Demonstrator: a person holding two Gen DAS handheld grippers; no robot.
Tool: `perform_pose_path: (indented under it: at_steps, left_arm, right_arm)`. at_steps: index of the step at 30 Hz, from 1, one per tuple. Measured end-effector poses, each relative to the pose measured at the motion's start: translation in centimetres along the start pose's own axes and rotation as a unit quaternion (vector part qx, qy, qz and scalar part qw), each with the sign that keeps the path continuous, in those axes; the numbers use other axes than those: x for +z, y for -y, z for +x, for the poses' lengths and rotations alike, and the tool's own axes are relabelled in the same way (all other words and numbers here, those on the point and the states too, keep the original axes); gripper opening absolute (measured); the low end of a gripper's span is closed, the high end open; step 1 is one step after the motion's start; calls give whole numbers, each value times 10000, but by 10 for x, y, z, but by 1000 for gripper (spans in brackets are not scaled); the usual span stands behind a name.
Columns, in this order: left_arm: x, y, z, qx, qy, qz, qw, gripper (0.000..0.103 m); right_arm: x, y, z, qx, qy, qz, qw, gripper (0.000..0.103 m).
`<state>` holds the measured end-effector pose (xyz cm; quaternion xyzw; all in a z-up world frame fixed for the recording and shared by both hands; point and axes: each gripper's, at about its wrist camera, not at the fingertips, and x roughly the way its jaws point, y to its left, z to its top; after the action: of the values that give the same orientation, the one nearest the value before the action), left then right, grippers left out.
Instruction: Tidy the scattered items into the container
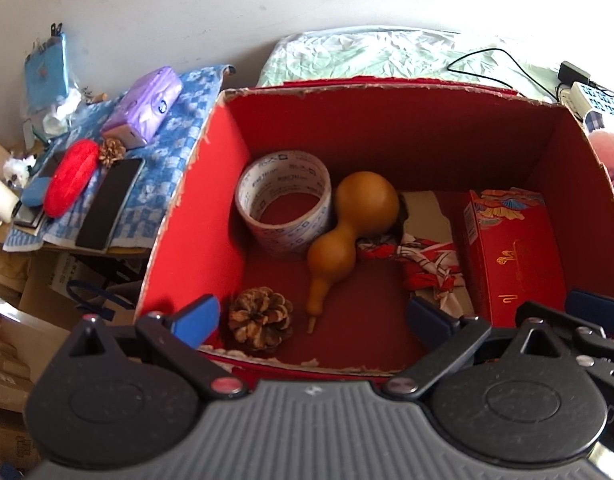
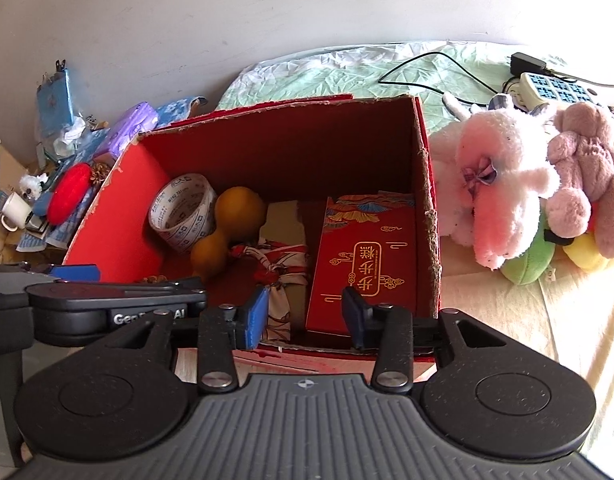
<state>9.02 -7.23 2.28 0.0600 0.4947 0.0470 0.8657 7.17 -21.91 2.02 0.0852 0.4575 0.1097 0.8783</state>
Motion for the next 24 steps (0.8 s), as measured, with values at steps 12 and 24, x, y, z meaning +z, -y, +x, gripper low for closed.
perform_pose_path:
  at_steps: [12, 24]
  left_arm:
    - [-3, 1, -1, -17, 92, 97, 9999, 100]
    - [14, -11, 7, -490, -286, 319, 9979, 101]
  right_arm:
    - [-3, 3, -3, 45, 76, -3, 10000, 36]
    - [36, -5, 7, -361, -279, 260, 9986, 46]
